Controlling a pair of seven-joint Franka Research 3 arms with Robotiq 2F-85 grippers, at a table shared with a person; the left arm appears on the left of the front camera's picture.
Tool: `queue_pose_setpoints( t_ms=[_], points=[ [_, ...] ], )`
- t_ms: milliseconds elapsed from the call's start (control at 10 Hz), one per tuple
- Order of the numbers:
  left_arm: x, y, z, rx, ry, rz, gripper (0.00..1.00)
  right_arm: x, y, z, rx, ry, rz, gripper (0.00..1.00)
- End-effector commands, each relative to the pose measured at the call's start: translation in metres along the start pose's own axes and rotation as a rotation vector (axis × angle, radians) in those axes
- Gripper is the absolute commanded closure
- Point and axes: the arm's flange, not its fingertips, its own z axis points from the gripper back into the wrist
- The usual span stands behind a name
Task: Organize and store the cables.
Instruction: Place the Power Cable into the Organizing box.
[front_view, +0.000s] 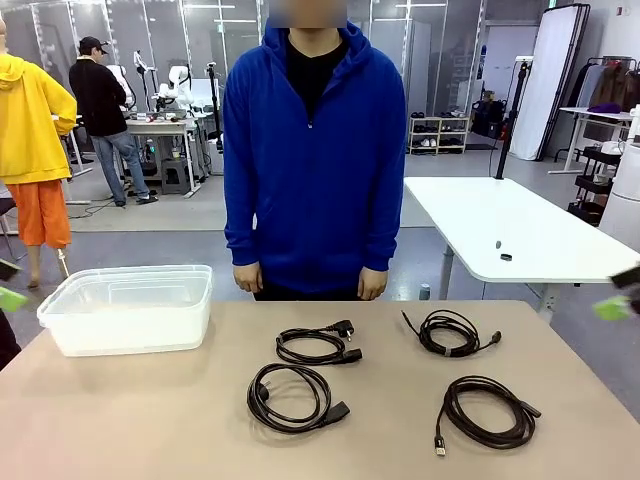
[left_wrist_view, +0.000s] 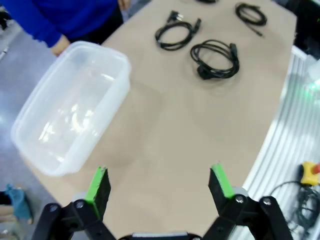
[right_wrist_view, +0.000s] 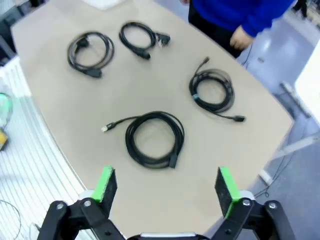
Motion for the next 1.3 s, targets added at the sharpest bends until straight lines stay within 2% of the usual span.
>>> queue_pose_setpoints(
  t_ms=[0,200,300,400,500,600,700,1200],
  points=[
    [-0.022,0.008,0.026,-0.049,-0.088,0.004,0.0,-0.06,0.008,0.022,-0.002,-0.041,-0.014,0.0],
    [-0.04,0.011,0.048,-0.019,-0.16,-0.011,0.0,-0.089,-0.004,0.036,-0.004,-0.114,-0.046,0.0],
    [-0.05,0.004,0.06,-0.004,-0.164,0.002,0.0,-0.097,0.005,0.038,0.008,-0.1,-0.031,0.0],
    [-0.054,0.01,0.053,0.006,-0.188,0.003,0.0,-0.098,-0.002,0.038,-0.007,-0.104,-0.006,0.0],
    [-0.056,0.01,0.052,0.005,-0.189,0.052,0.0,-0.096,0.0,0.036,-0.003,-0.133,-0.064,0.0],
    [-0.057,0.015,0.04,0.007,-0.154,0.099,0.0,-0.087,-0.008,0.03,-0.034,-0.163,-0.074,0.0],
    [-0.053,0.011,0.06,0.022,-0.177,0.035,0.0,-0.093,-0.015,0.056,-0.007,-0.11,-0.055,0.0],
    [-0.053,0.011,0.06,0.022,-0.177,0.035,0.0,-0.093,-0.015,0.056,-0.007,-0.11,-0.055,0.0]
  ],
)
